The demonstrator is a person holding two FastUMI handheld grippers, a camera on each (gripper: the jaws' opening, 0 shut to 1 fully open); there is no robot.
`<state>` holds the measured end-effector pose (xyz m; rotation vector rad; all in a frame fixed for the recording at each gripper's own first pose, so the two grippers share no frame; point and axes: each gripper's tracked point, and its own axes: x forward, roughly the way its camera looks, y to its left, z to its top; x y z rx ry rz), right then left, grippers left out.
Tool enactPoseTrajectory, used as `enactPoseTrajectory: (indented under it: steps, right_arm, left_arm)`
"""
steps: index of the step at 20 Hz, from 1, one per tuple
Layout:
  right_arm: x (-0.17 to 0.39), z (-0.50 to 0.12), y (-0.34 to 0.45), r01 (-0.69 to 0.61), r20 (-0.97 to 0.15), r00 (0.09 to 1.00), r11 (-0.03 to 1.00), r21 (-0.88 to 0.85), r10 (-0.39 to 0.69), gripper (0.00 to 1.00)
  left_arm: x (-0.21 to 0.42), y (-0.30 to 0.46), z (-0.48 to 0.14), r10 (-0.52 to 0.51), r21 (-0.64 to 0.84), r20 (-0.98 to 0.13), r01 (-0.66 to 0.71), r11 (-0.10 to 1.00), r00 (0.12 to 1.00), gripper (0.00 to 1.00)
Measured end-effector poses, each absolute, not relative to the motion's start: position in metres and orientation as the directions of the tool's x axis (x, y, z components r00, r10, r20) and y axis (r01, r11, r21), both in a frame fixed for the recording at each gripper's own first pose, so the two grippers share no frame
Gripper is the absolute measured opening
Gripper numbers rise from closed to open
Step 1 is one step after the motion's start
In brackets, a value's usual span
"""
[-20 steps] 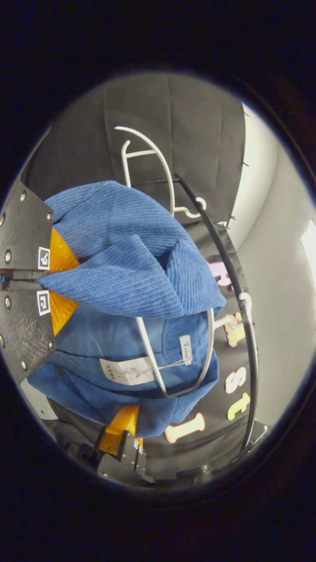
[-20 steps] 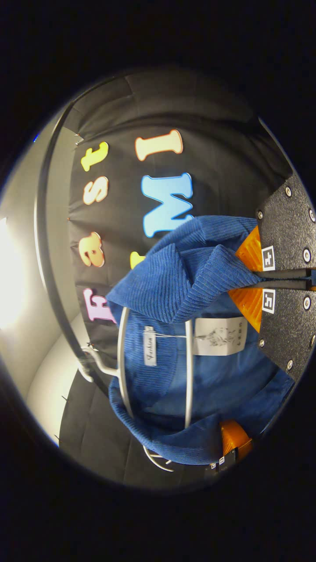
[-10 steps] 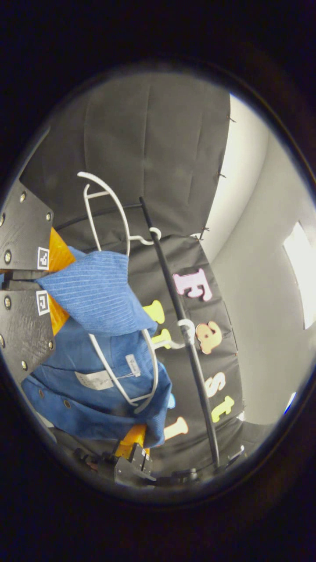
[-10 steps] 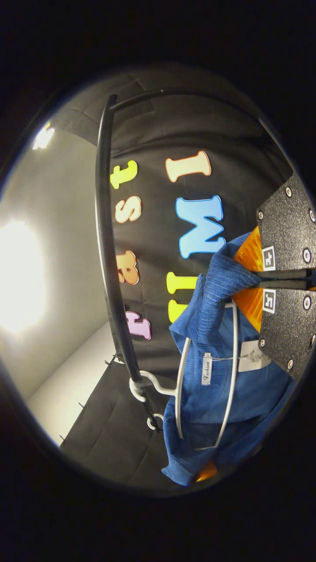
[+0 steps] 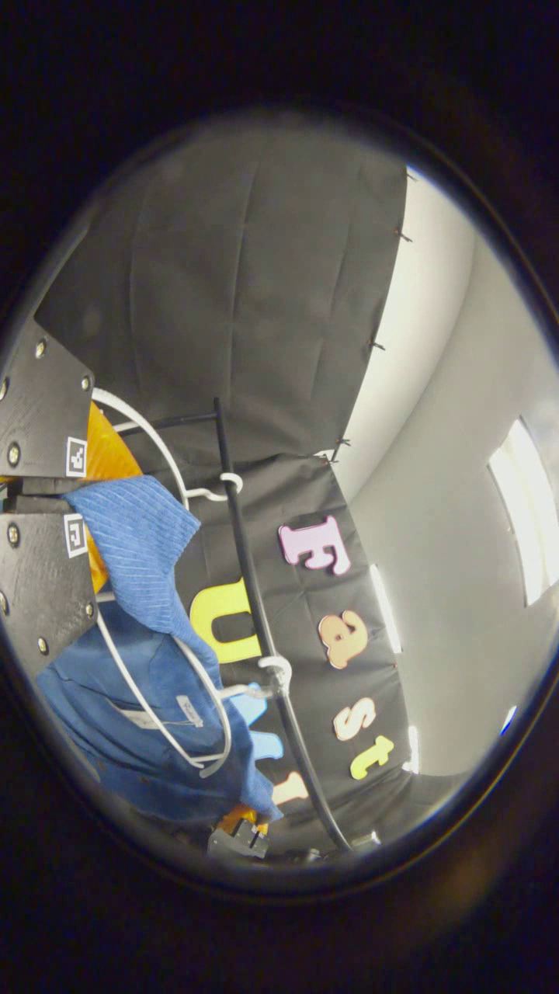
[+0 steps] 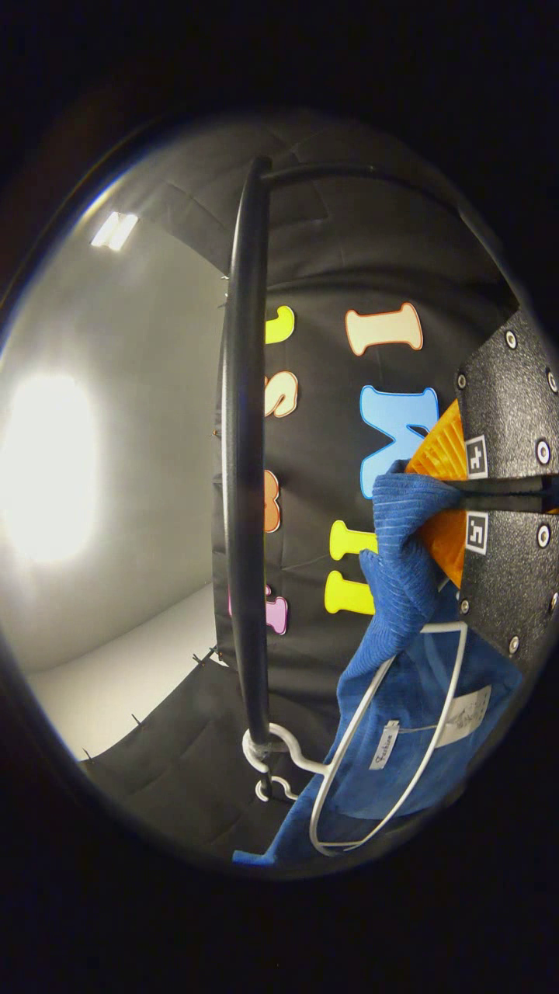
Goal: Grasp the clothes on the hanger with both hands and then place them into the laundry hamper below.
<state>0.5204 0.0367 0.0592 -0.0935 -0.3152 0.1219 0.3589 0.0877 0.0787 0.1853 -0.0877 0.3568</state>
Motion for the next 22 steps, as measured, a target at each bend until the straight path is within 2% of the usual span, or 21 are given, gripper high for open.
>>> enactPoseTrajectory:
  steps: [6,12,22]
  right_arm:
    - [0.559,0.037,0.031,-0.057,0.277,0.957,0.99,-0.132,0.092,0.01]
    - [0.593,-0.011,0.046,-0.086,0.178,0.978,0.985,-0.15,0.112,0.01]
    - [0.582,-0.079,0.054,-0.149,0.049,0.986,0.974,-0.172,0.16,0.01]
  left_arm:
    - [0.388,0.118,0.092,0.332,0.248,0.152,-0.361,0.899,0.931,0.03]
    - [0.438,0.14,0.031,0.344,0.222,0.038,-0.344,0.912,0.938,0.04]
    - [0.436,0.131,-0.054,0.312,0.175,-0.087,-0.294,0.94,0.946,0.04]
